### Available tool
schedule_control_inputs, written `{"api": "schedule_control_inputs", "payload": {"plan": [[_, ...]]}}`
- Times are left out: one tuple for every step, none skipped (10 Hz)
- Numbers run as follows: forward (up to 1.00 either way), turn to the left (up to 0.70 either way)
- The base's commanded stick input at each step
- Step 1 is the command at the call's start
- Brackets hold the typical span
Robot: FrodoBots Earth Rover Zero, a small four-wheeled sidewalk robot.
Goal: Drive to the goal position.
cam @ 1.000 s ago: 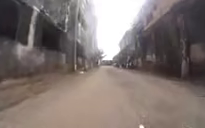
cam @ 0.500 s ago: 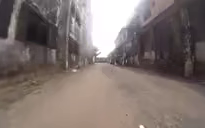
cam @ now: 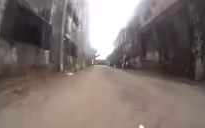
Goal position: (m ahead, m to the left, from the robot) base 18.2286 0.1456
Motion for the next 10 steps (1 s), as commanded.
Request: {"api": "schedule_control_inputs", "payload": {"plan": [[1.0, 0.0], [1.0, 0.0], [1.0, 0.0], [1.0, 0.0], [1.0, 0.0], [1.0, 0.0], [1.0, 0.0], [1.0, 0.0], [1.0, 0.0], [1.0, 0.0]]}}
